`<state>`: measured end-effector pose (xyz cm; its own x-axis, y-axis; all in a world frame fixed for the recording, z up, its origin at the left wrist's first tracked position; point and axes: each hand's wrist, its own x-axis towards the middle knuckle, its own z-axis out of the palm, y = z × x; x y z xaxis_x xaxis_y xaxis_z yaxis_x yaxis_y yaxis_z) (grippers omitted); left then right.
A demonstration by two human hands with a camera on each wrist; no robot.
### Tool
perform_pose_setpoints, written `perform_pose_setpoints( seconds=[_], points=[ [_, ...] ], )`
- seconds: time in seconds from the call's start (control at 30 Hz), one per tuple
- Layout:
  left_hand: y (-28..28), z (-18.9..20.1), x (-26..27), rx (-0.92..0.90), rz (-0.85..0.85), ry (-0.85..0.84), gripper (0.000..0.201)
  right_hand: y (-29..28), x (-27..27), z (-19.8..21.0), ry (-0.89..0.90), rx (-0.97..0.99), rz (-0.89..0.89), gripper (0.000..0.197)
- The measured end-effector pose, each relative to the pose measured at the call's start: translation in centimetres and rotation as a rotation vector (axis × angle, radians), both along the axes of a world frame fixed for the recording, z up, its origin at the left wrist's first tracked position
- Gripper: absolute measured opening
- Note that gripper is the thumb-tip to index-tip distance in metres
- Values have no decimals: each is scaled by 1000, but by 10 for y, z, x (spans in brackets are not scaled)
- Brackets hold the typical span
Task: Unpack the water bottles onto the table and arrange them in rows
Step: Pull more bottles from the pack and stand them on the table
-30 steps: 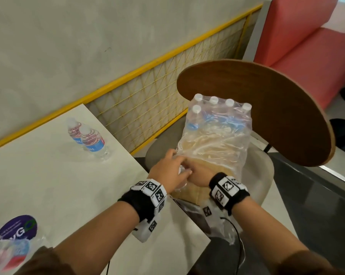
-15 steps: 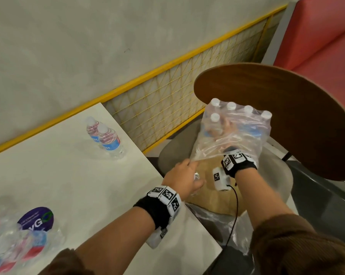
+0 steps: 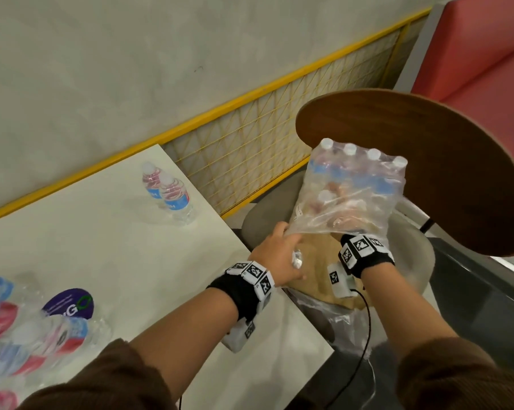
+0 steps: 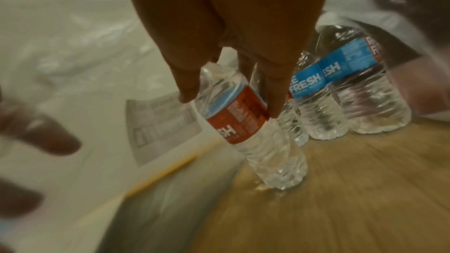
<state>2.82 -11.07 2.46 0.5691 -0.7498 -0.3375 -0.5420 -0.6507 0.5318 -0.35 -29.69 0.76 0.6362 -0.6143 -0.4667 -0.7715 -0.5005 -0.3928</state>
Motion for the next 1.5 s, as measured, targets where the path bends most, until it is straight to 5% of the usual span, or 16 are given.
perform_pose_setpoints(
  seconds=[0.17,0.3,0.37,0.5,0.63,0.77,0.93,1.1,1.37,1.5],
  points=[
    [28,6,-8,-25,134,117,56,28,-33,-10,-46,-5,-30,74],
    [61,12,-13,-101,200,169,57,54,-61,0,-232,-129,83,43],
    [81,17,-13,-77,186,175,56,71,-75,11,-395,49,103,16],
    [127,39,-5,80,44,64,58,127,-98,40,-441,304,411,37],
    [183,43,2,370,-84,-7,59,209,-107,42,-257,381,713,23],
    [237,45,1,524,-98,-7,30,300,-107,29,-258,465,872,22],
    [301,45,-7,661,-165,-77,12,375,-91,16,-379,363,714,34],
    [344,45,-15,661,-209,-117,42,402,-77,8,-311,434,454,60],
    [369,79,22,295,46,-347,42,425,-94,-29,-48,646,218,101],
    [366,71,45,459,85,-394,51,445,-89,-50,-111,762,99,103]
  ],
)
